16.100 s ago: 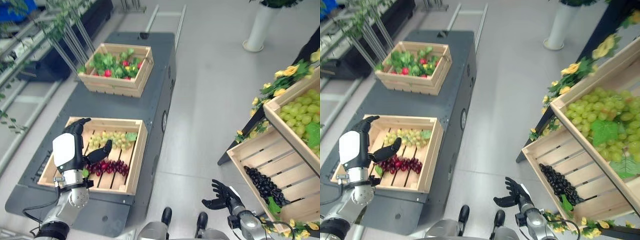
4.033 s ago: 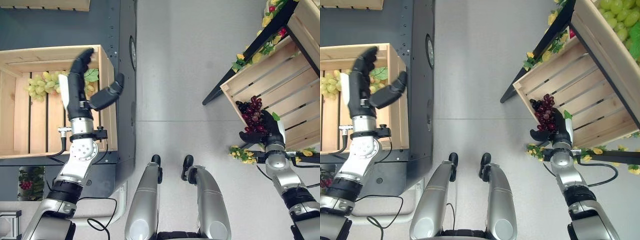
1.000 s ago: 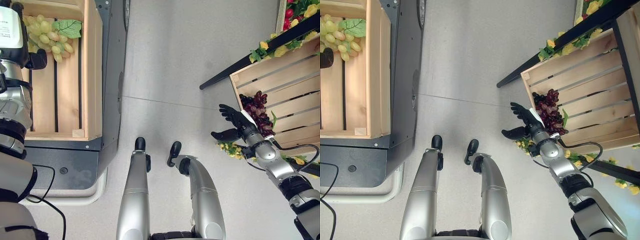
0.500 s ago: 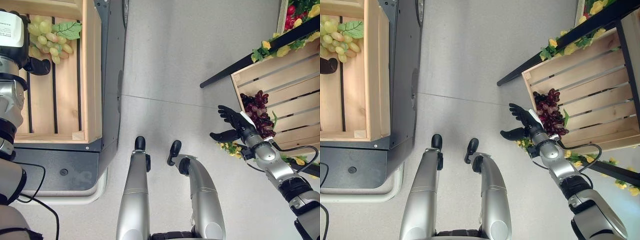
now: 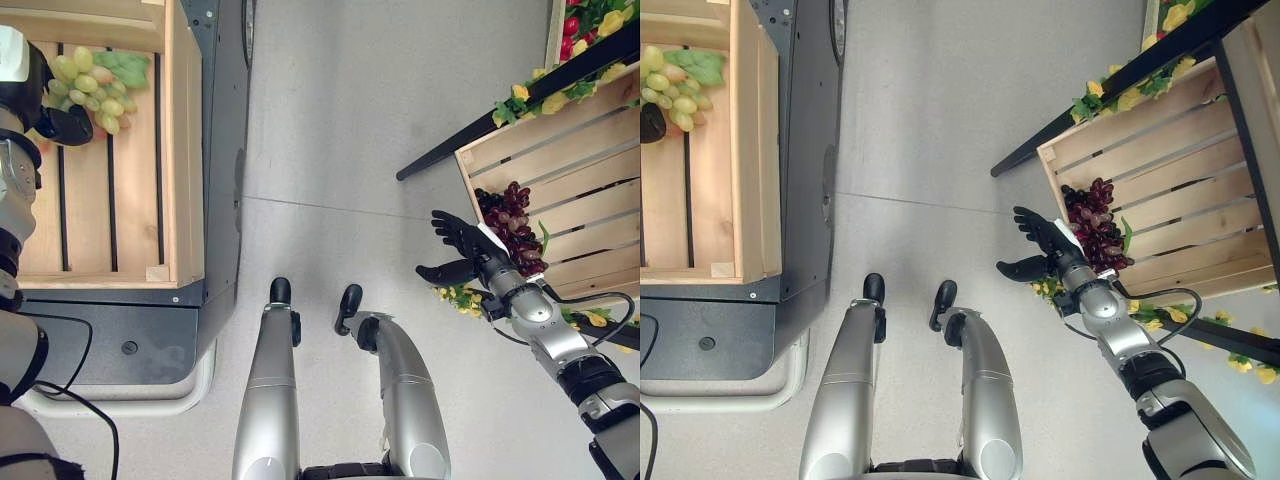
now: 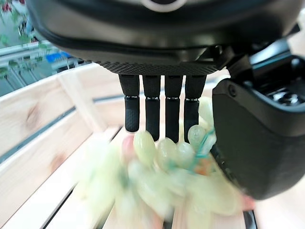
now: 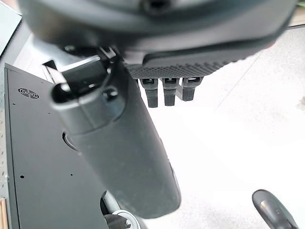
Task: Pick up the fruits from the basket on one side to the basket on the other side
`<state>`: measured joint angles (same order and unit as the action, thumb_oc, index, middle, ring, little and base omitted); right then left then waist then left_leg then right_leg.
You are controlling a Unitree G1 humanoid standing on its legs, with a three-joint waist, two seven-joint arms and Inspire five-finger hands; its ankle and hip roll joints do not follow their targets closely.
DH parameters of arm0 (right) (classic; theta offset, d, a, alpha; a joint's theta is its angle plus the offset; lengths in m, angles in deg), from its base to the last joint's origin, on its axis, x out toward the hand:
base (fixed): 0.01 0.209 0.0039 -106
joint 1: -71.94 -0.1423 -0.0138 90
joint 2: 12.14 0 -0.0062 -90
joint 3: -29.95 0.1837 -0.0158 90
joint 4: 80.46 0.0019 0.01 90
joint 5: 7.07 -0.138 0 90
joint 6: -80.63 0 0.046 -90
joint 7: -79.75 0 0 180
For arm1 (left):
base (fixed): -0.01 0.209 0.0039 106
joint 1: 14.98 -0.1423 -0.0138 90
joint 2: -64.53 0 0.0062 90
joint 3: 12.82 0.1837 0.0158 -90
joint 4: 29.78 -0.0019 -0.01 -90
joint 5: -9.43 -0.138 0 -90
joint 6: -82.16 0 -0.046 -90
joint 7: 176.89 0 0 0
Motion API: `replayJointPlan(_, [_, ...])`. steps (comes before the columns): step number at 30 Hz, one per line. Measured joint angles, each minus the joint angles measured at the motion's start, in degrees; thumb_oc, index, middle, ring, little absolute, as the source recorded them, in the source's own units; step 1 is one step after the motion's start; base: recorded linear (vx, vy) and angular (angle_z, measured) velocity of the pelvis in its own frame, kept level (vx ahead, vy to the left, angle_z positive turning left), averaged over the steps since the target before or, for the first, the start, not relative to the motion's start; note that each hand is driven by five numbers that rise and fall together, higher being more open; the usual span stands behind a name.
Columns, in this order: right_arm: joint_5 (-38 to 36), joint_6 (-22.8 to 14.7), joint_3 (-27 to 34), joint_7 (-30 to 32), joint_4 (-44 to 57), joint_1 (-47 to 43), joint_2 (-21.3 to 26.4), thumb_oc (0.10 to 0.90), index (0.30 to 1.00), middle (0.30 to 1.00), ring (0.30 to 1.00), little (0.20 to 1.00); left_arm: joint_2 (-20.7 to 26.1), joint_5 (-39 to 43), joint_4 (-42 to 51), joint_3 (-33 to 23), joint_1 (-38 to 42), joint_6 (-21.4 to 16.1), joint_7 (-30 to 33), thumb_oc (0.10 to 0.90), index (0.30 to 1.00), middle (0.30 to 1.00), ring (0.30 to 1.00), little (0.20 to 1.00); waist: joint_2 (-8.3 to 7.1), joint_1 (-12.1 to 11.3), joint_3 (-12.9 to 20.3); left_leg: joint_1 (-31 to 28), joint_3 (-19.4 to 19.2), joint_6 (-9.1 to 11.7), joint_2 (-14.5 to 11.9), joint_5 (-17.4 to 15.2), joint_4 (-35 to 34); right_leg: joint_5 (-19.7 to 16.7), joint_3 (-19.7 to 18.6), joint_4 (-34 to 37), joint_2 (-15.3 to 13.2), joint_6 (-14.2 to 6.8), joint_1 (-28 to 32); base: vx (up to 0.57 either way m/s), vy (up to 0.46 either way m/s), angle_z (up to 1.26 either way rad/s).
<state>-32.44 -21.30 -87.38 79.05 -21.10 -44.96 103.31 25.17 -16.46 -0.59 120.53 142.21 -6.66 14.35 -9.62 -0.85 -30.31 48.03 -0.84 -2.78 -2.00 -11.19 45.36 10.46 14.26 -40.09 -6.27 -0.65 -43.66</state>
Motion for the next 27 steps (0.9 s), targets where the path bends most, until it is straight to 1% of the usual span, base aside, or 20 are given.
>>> replayJointPlan(2, [-0.1,0.0,0.1,0.0,0.1,0.3,0.0,0.8,0.9,0.9,0.9,0.9,0.0,1.2,0.0,-0.3,-2.1,-1.1,-0.7,0.4,0.3,0.3,0.3,0.3,0.0,-0.1,0.0,-0.7,-0.1,0.0,0.0,0.0,-0.1,0.0,0.0,0.0,0.0,0.0,0.6,0.0,0.0,0.0])
replayJointPlan(4, [-0.1,0.0,0.1,-0.5,0.2,0.3,0.0,0.8,0.9,0.9,0.9,0.9,0.0,1.5,0.1,-2.2,-4.8,-2.5,-1.2,0.4,0.3,0.3,0.3,0.3,0.0,-0.2,0.0,-1.3,-0.5,0.0,0.0,0.0,-0.1,0.0,-0.1,-0.1,-0.1,0.0,1.2,0.0,0.0,0.0])
replayJointPlan(6, [-0.1,0.0,0.2,-0.6,0.9,0.5,0.0,0.8,0.9,0.9,0.9,0.9,0.0,2.0,0.2,-2.8,-5.9,-3.2,-2.2,0.4,0.3,0.3,0.3,0.3,0.0,-0.5,0.0,-1.9,-0.7,-0.1,0.0,-0.1,-0.1,0.3,-0.4,0.0,-0.1,0.4,1.5,0.01,0.007,-0.04])
replayJointPlan(7, [-0.1,0.0,0.3,-0.6,1.6,0.5,0.0,0.8,0.9,0.9,0.9,0.9,0.0,2.2,0.2,-4.4,-7.6,-3.6,-2.5,0.4,0.3,0.3,0.3,0.3,0.0,-0.4,0.0,-2.3,-0.8,-0.1,-0.1,-0.1,-0.1,0.3,-0.8,-0.1,-0.1,0.4,1.7,0.01,0.009,-0.1])
replayJointPlan(9, [-0.1,0.0,0.3,-0.6,2.3,0.5,-0.1,0.8,0.9,0.9,0.9,0.9,-0.1,2.6,0.0,-4.4,-8.7,-4.3,-3.1,0.4,0.3,0.3,0.3,0.3,0.01,-0.5,0.0,-2.8,-0.9,-0.2,-0.1,-0.1,-0.1,0.3,-0.9,-0.2,-0.1,0.4,2.0,0.01,0.006,-0.06])
replayJointPlan(11, [-0.1,0.0,0.3,-0.6,2.4,1.0,-0.2,0.8,0.9,0.9,0.9,0.9,-0.1,3.1,0.3,-6.7,-11.1,-5.4,-3.2,0.4,0.3,0.3,0.3,0.3,0.01,-0.4,0.0,-3.5,-1.1,-0.2,-0.1,-0.2,-0.1,0.3,-1.0,-0.2,-0.1,0.4,2.6,0.0,0.0,0.0])
replayJointPlan(12, [-0.1,0.0,0.4,-0.6,2.4,1.3,-0.2,0.8,0.9,0.9,0.9,0.9,-0.1,3.2,0.5,-6.7,-11.7,-6.0,-3.6,0.4,0.3,0.3,0.3,0.3,0.01,-0.4,0.0,-4.0,-1.1,-0.2,-0.1,-0.2,-0.1,0.3,-1.0,-0.2,-0.1,0.4,3.1,0.0,0.0,0.0])
replayJointPlan(14, [-0.1,0.1,0.7,-0.6,2.8,2.0,-0.2,0.8,0.9,0.9,0.9,0.9,-0.1,3.6,1.0,-8.3,-13.2,-6.2,-4.1,0.4,0.3,0.3,0.3,0.3,0.02,-0.5,0.0,-4.4,-1.1,-0.2,-0.1,-0.2,-0.1,0.3,-1.1,-0.2,-0.2,0.4,3.4,0.0,0.0,0.0])
replayJointPlan(16, [-0.1,0.3,1.0,-0.7,2.9,2.0,-0.3,0.8,0.9,0.9,0.9,0.9,-0.1,7.5,1.3,-9.4,-14.6,-6.0,-4.2,0.4,0.3,0.3,0.3,0.3,0.03,-0.5,0.0,-4.6,-1.3,0.0,0.0,-0.4,-0.1,0.3,-1.3,-0.5,-0.2,0.4,3.5,0.01,-0.009,-0.04])
replayJointPlan(19, [-0.1,0.4,2.3,-0.7,2.9,2.9,-1.7,0.8,0.9,0.9,0.9,0.9,-1.6,17.5,0.4,-15.5,-18.1,-5.5,-4.2,0.4,0.3,0.3,0.3,0.3,0.04,-0.5,0.0,-5.9,-1.3,0.1,-0.1,-0.5,-0.1,0.5,-1.3,-0.9,-0.3,0.7,4.6,0.03,-0.044,0.0])
replayJointPlan(20, [-0.1,0.4,2.4,-0.7,3.0,3.1,-1.8,0.8,0.9,0.9,0.9,0.9,-2.1,19.0,-0.1,-17.0,-18.4,-5.5,-4.3,0.4,0.3,0.3,0.3,0.3,0.05,-0.7,0.0,-6.1,-1.3,0.1,-0.1,-0.5,-0.1,0.6,-1.3,-0.8,-0.3,0.7,4.8,0.01,-0.049,0.02])
replayJointPlan(21, [0.1,0.5,2.4,-0.7,3.1,3.6,-2.2,0.8,0.9,0.9,0.9,0.9,-3.3,22.0,-0.6,-20.4,-19.1,-5.3,-4.3,0.4,0.3,0.3,0.3,0.3,0.05,-0.9,0.0,-6.6,-1.2,0.2,-0.1,-0.6,-0.2,0.7,-1.3,-0.8,-0.3,0.8,5.3,0.0,0.0,0.0])
replayJointPlan(23, [0.2,0.6,2.4,-0.7,4.1,4.8,-2.3,0.8,0.9,0.9,0.9,0.9,-3.9,24.6,-1.0,-22.3,-19.8,-5.3,-4.4,0.4,0.3,0.3,0.3,0.3,0.05,-1.0,0.0,-7.1,-1.0,0.0,-0.1,-0.7,-0.2,1.0,-1.3,-0.9,-0.3,0.7,5.8,0.01,-0.022,0.05])
replayJointPlan(24, [0.2,0.7,2.4,-0.8,4.3,5.0,-2.3,0.8,0.9,0.9,0.9,0.9,-3.9,24.4,-1.1,-22.4,-20.0,-5.3,-4.6,0.53,0.495,0.495,0.495,0.495,0.05,-1.2,0.0,-7.3,-1.0,0.1,-0.1,-0.7,-0.2,1.0,-1.2,-0.9,-0.3,0.7,5.9,0.0,0.0,0.0])
replayJointPlan(25, [0.2,1.0,2.4,-0.8,4.3,4.9,-2.4,0.8,0.9,0.9,0.9,0.9,-3.9,23.4,-1.1,-22.3,-20.1,-5.3,-4.7,0.8,0.9,0.9,0.9,0.9,0.06,-1.3,0.0,-7.3,-0.9,0.2,-0.1,-0.7,-0.2,1.0,-1.2,-1.0,-0.3,0.7,5.9,0.0,0.0,0.0])
replayJointPlan(27, [0.2,1.6,2.4,-0.8,4.4,4.6,-2.4,0.8,0.9,0.9,0.9,0.9,-4.0,22.1,-1.1,-22.2,-20.1,-5.2,-4.9,0.8,0.9,0.9,0.9,0.9,0.06,-1.4,0.0,-7.3,-0.9,0.2,-0.1,-0.6,-0.2,1.0,-1.2,-1.0,-0.3,0.7,5.9,0.0,0.0,0.0])
